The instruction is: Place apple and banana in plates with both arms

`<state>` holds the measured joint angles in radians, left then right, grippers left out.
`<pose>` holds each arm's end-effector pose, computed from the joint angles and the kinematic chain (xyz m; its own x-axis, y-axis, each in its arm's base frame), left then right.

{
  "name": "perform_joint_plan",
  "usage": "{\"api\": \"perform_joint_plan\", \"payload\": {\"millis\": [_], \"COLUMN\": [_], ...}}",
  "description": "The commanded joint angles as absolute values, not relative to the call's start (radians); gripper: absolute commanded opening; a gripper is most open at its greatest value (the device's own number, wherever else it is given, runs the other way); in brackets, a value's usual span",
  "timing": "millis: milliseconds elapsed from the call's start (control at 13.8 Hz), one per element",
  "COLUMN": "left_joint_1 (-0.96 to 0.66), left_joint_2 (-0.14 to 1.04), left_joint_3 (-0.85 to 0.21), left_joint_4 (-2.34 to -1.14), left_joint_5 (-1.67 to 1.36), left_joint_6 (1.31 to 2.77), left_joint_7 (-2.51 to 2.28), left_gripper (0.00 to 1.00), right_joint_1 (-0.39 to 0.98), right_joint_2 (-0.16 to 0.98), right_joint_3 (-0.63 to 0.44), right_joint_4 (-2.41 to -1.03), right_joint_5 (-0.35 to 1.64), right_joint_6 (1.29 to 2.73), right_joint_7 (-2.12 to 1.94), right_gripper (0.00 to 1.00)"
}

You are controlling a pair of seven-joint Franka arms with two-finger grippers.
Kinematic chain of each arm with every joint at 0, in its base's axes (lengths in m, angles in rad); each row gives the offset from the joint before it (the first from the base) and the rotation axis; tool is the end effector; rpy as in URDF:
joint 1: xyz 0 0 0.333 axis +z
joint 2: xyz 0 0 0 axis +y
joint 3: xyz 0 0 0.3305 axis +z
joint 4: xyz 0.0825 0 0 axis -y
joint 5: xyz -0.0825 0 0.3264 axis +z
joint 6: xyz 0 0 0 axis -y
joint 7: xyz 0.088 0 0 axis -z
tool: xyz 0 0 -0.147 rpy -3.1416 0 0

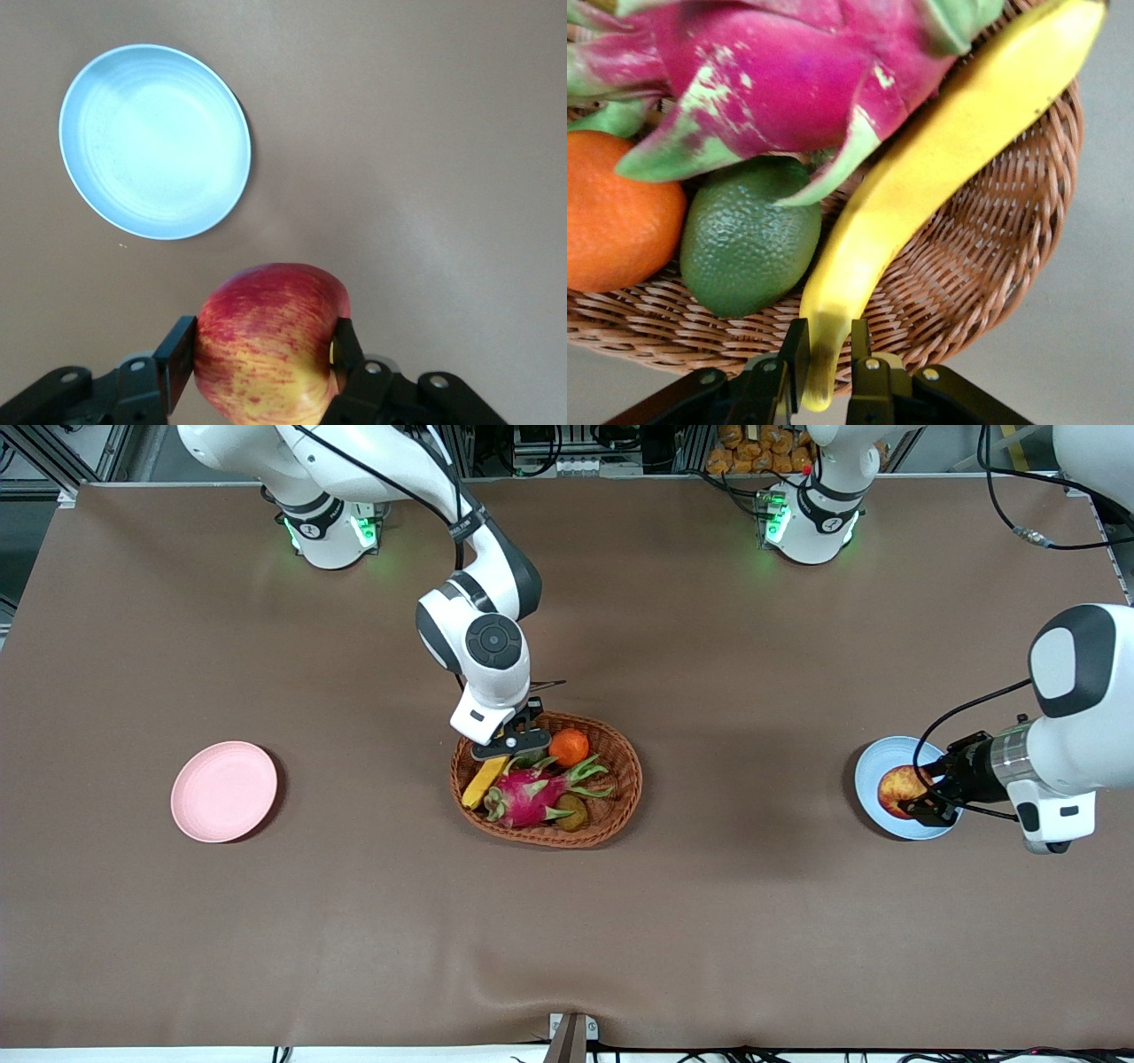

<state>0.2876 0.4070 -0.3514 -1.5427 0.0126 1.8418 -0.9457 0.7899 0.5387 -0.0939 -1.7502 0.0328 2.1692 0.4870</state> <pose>0.6103 -0.0096 0.4169 0.6158 0.7735 -0.1502 0.7828 -0.6223 0.0047 0.4638 0.3969 0.2665 0.9767 0.1938 -0.0922 0.2009 -0.9767 0.0753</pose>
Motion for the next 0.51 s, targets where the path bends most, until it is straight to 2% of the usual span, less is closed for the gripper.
{"api": "perform_joint_plan", "payload": {"millis": [0, 218, 435], "left_joint_1": [0.328, 0.377, 0.396], "left_joint_2": [0.400, 0.420, 0.431], "left_joint_3": [-0.361, -0.357, -0.357], "left_joint_4": [-1.562, -1.574, -1.580], "left_joint_5": [0.012, 0.014, 0.014], "left_joint_6": [1.829, 1.830, 1.830], "left_joint_7": [-0.878, -0.799, -0.762], "left_gripper": [0.00, 0.00, 0.00], "right_joint_1": [0.785, 0.779, 0.770], "right_joint_2": [0.534, 0.534, 0.534], "right_joint_3": [-0.084, -0.086, -0.086], "right_joint_4": [-1.761, -1.763, -1.763], "right_joint_5": [0.028, 0.138, 0.140], "right_joint_6": [2.158, 2.140, 2.134], "right_joint_7": [0.554, 0.554, 0.554], "right_gripper": [0.28, 0.30, 0.30]}}
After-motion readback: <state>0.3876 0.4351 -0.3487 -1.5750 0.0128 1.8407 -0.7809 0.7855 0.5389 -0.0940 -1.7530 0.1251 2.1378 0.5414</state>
